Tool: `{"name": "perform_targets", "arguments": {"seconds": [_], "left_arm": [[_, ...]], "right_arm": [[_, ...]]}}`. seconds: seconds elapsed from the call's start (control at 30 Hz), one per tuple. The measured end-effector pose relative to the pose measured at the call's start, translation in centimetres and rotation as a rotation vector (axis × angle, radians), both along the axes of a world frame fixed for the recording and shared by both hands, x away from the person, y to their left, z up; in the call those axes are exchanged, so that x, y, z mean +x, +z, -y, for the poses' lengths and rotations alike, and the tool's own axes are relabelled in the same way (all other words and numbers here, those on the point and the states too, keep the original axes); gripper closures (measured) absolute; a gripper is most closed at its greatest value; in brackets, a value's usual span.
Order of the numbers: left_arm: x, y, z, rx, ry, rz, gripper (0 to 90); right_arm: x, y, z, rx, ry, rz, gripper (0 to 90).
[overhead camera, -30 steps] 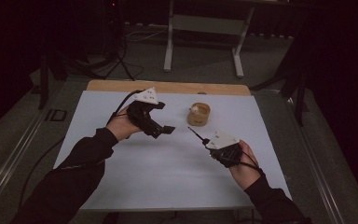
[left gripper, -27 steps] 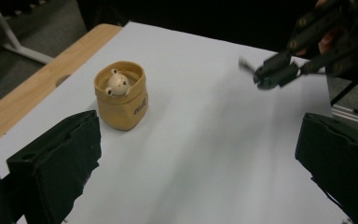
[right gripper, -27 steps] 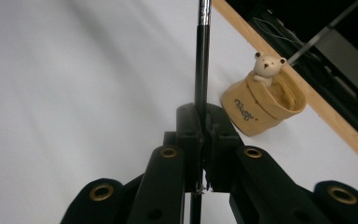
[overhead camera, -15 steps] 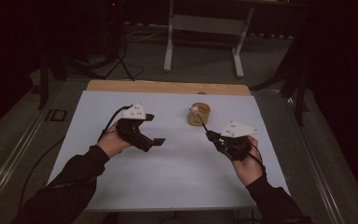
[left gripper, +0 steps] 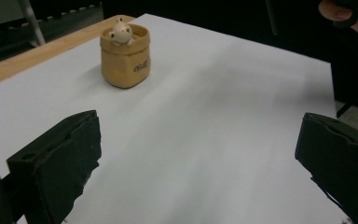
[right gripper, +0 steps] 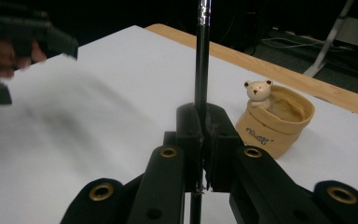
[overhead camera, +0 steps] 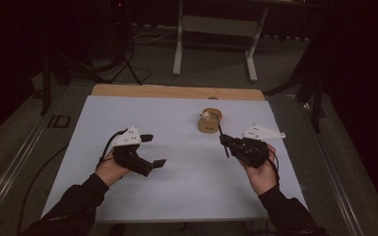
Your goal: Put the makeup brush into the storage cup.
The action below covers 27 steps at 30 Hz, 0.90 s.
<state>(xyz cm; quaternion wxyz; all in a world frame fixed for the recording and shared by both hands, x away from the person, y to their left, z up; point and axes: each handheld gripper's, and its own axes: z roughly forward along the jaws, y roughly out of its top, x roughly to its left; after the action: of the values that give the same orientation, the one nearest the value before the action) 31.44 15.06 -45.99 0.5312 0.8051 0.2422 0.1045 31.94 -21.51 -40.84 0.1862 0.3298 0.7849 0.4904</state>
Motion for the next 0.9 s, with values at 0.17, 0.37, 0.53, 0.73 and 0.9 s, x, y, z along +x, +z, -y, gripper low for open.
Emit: {"name": "perform_targets", "arguments": {"seconds": [0.17,0.37,0.53,0.73,0.9], "left_arm": [[-0.9,-0.9,0.7,-0.081,-0.019,-0.020,0.4],[-1.4,-1.4,1.9,-0.111,-0.023,-0.021,0.4],[-1.4,-1.1,3.7,-0.116,-0.025,-0.053,0.4],[-1.1,-0.6,5.8,-0.083,-0.048,-0.144,0.4],[-0.6,-0.5,7.6,-0.089,-0.073,-0.138,0.5]], "right_arm": [[0.1,0.1,-0.1,0.036,-0.036,-0.032,85.9],[-0.2,0.0,0.1,0.086,-0.077,-0.041,86.0],[-0.7,0.5,-0.3,0.108,-0.084,-0.019,86.0],[-0.7,0.6,-0.4,0.126,-0.075,-0.014,86.0],[-0.7,0.6,-0.7,0.119,-0.064,-0.003,86.0]]}}
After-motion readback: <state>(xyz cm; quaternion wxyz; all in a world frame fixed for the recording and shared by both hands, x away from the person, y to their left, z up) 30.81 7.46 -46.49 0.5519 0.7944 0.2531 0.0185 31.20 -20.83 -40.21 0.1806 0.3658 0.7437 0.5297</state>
